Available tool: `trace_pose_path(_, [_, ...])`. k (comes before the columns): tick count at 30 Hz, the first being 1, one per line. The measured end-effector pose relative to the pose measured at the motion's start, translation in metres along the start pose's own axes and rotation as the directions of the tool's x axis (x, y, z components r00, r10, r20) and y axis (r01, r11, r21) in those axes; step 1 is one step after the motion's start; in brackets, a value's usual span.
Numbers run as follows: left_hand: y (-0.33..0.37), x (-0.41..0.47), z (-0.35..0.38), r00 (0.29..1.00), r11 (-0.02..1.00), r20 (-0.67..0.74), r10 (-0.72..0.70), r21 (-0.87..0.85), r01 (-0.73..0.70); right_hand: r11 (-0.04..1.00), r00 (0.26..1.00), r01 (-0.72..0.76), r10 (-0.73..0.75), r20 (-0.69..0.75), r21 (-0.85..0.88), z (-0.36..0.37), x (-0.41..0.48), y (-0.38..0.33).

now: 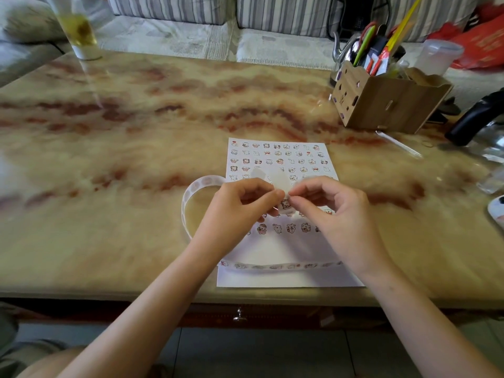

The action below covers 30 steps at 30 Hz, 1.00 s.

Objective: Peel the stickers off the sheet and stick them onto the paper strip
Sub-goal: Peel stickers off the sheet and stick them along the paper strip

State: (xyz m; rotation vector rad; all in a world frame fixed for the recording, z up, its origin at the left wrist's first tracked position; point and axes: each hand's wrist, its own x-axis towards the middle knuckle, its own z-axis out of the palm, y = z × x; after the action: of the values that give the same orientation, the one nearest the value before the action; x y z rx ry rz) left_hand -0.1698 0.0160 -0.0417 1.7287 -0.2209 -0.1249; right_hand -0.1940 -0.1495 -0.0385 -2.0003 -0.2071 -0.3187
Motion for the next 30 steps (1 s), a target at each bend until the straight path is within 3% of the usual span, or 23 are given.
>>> trace_pose_path(14, [0.0,-0.002,0.002,1.0,1.0,-0.026,-0.01,0.006,0.01,0.978,0.994,0.111,-0.112,0.001,-0.176,0.001,0.0,0.003])
trace_pose_path(25, [-0.003,-0.001,0.002,0.996,0.996,-0.029,-0.086,0.019,0.086,0.928,0.971,0.233,-0.204,0.127,-0.292,-0.003,-0.004,0.005])
trace_pose_path(27, [-0.004,-0.001,0.001,0.994,0.994,-0.049,-0.096,0.052,0.099,0.953,0.978,0.194,-0.169,0.12,-0.232,-0.004,-0.006,0.002])
trace_pose_path(30, [-0.005,-0.001,-0.001,0.991,0.99,-0.091,-0.096,0.099,0.105,0.997,0.992,-0.005,0.014,0.127,-0.072,-0.012,-0.004,-0.001])
